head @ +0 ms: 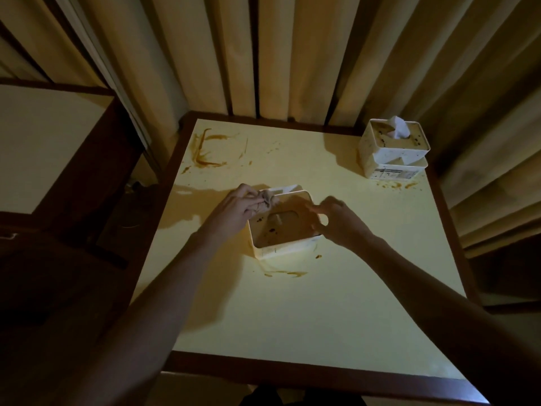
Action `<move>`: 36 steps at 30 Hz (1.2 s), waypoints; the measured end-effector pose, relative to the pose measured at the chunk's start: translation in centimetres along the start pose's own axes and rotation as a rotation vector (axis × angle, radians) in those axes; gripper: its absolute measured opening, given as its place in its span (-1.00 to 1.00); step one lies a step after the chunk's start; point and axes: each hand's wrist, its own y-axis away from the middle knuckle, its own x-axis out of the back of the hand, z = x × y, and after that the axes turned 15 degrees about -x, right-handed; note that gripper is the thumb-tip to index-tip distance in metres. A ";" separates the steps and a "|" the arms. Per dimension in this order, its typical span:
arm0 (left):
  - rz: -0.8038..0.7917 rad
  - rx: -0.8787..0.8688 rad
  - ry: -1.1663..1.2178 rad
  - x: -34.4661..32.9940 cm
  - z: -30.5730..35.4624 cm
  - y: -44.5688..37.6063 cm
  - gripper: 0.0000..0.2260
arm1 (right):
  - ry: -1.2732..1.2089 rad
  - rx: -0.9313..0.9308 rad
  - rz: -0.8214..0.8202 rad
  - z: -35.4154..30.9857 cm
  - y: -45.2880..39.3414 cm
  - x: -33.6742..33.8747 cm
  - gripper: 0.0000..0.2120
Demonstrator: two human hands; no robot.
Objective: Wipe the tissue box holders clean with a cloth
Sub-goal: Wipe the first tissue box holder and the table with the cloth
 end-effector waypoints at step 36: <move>0.125 0.204 -0.051 -1.0 1.8 1.3 -0.67 | 0.182 0.047 0.030 -2.8 -2.6 1.8 -0.65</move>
